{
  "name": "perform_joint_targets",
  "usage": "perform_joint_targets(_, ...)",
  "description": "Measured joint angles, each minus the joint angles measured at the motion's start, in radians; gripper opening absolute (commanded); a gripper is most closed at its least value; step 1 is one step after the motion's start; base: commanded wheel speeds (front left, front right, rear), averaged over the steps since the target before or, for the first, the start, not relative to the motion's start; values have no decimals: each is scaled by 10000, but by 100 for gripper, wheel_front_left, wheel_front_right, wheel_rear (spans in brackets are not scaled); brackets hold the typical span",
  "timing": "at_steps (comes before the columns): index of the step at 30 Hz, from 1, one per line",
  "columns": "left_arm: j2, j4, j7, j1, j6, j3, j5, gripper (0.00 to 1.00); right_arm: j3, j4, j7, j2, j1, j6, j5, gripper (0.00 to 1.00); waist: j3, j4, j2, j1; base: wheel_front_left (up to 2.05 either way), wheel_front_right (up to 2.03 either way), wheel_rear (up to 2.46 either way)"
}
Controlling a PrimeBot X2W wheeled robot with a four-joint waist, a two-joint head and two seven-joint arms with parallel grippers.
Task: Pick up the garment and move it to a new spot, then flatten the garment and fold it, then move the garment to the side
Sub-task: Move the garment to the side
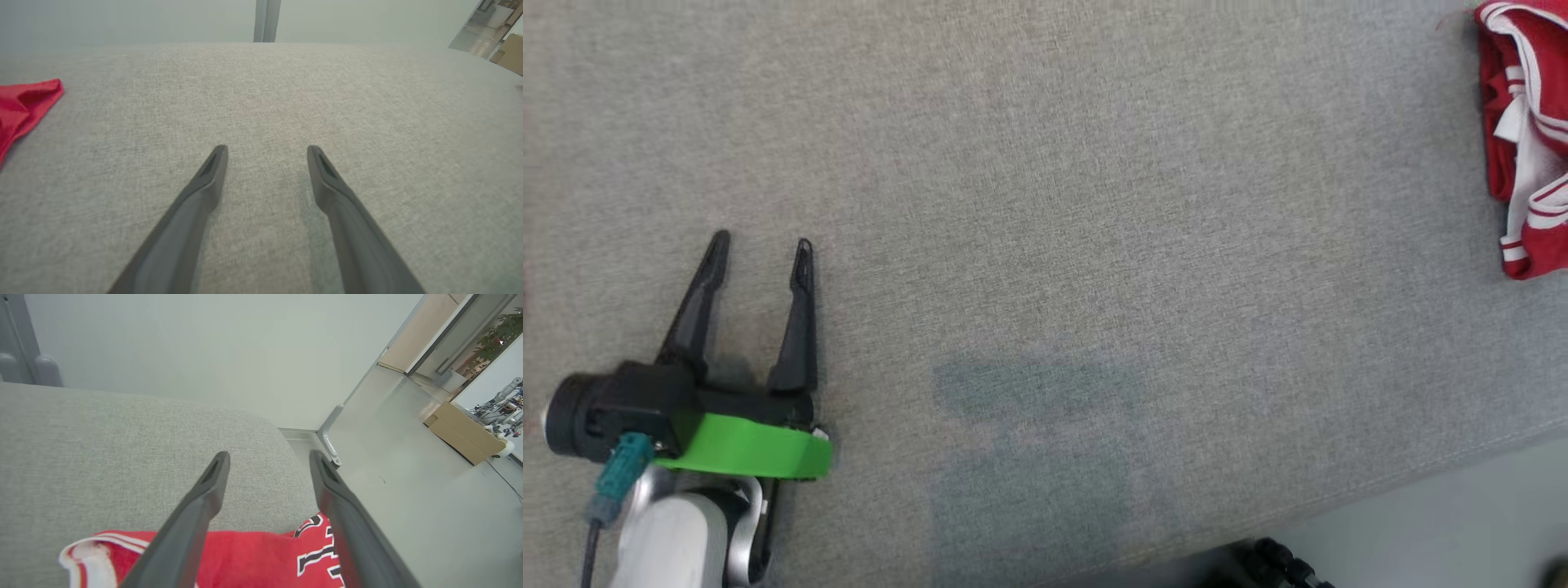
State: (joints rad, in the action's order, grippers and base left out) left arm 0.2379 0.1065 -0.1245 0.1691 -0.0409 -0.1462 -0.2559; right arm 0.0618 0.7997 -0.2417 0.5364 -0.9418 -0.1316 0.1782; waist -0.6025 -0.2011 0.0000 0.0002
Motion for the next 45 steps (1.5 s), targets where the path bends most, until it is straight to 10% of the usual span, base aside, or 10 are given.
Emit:
perform_joint_targets(18,-779,-2591,-1319,-1637,309,428,-577,100,35,-5831,-199,-2061,7598,2,-362,100,3687,1334,0,-2,0,0,0)
perform_joint_targets(45,-1404,-4002,-1367,-2133,-619,1808,35,100,-305,-5637,-199,-4151,9627,2,-1271,100,6082,2275,0,-3,0,0,0)
